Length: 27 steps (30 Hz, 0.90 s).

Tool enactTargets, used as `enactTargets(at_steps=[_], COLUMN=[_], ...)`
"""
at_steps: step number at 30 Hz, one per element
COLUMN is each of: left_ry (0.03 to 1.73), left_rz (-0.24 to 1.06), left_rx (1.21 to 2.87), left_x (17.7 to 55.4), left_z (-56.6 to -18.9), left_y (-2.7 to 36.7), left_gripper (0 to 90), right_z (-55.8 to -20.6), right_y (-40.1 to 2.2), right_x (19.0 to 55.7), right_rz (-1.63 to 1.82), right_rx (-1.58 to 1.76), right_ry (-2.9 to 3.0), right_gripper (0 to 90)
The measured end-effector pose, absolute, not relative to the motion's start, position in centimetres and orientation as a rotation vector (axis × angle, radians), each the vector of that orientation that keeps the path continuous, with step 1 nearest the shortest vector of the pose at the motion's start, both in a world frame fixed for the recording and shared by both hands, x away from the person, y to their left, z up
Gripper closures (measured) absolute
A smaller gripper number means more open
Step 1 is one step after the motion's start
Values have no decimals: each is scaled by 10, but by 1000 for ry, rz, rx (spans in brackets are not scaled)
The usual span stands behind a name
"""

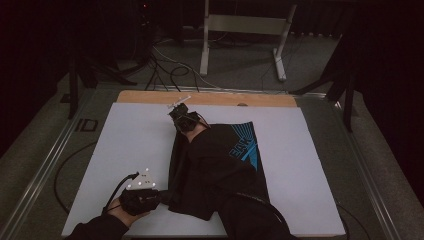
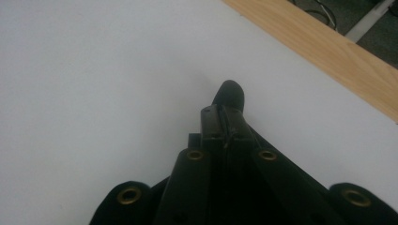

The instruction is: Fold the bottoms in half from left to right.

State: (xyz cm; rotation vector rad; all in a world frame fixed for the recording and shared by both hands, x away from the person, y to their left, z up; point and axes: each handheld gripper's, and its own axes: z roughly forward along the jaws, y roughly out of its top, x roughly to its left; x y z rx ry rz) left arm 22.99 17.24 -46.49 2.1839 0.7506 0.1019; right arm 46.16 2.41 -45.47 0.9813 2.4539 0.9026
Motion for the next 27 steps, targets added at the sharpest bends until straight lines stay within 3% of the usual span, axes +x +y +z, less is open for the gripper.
enactTargets(at_steps=[27], left_ry=[634], left_rz=[84], left_rx=[2204], left_x=[234], left_z=[-449], left_y=[140], left_gripper=[855], right_z=[-430], right_y=[-17], right_x=[458], right_rz=[935], right_rx=[986], right_ry=[2419], right_gripper=[892])
